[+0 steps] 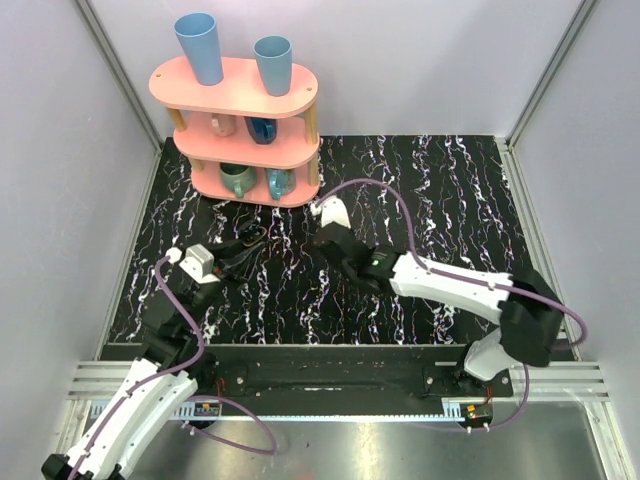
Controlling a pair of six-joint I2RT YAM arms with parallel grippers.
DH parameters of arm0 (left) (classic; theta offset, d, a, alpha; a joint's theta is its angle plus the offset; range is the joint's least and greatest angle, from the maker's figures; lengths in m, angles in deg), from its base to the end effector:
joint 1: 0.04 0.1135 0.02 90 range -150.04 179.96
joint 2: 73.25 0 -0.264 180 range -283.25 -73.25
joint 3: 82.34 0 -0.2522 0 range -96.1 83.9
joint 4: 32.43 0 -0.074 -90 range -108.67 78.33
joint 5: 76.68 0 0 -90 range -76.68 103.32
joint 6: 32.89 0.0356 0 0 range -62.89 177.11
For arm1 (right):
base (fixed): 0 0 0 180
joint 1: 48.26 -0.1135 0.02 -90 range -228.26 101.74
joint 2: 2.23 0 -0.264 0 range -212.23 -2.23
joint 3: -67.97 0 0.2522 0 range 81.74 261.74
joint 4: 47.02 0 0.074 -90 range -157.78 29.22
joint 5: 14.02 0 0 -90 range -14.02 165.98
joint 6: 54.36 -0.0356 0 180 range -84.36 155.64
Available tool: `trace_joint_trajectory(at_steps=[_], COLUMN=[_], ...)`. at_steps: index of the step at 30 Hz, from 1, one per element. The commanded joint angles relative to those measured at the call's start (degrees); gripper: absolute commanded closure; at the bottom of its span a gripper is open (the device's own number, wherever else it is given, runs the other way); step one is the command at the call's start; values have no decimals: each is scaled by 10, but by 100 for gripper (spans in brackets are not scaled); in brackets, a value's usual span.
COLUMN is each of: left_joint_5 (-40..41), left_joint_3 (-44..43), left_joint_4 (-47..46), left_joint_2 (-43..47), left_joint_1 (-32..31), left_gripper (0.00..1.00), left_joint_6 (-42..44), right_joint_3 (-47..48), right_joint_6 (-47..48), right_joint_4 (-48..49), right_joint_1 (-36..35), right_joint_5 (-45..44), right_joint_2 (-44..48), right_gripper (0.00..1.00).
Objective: Insert the wireless bluetooth earbuds into the charging case
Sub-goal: Pick up the right earbud from the center of the board, then insert the right earbud into the right side groove of the charging case.
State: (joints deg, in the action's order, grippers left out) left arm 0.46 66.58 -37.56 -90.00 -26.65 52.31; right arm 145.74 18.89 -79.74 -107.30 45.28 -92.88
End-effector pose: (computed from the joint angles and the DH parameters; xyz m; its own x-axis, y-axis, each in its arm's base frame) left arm 0.0984 -0.0582 0.2882 0.2446 -0.2138 -0.9458 0.6470 0.7624 -0.0050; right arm 0.1915 0.2840 0.2465 -0.5115 -0.3709 -0.7751 -0.4242 0.8935 -0.1477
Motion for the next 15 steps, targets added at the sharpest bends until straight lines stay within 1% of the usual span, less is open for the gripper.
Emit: trace_joint_trajectory(at_steps=[1,2,4,5,10,13,15], left_joint_5=[-8,-6,-8,-6,-5,-11,-21], left_joint_3=[-41,-49,-55,-61,-75,-87,-90], left_joint_4=[3,6,14,16,28,40,37], left_joint_2=[-14,-22,-28,-35,-58,-77,-82], left_joint_1=[0,0,0,0,0,1,1], left_gripper=[100,100,100,100,100,100,100], left_joint_6=[-23,-26,-30,-33,-50,-59,-64], right_joint_3=[3,3,4,2,15,9,13], right_joint_6=[104,129,144,160,223,271,305], right_joint_4=[129,160,184,225,285,344,367], right_joint_1=[-4,-4,-4,-4,-11,-24,-30], right_joint_5=[-77,-79,-76,-69,-44,-46,-26], right_joint_2=[85,92,115,122,139,146,150], right_gripper=[82,82,82,82,82,82,82])
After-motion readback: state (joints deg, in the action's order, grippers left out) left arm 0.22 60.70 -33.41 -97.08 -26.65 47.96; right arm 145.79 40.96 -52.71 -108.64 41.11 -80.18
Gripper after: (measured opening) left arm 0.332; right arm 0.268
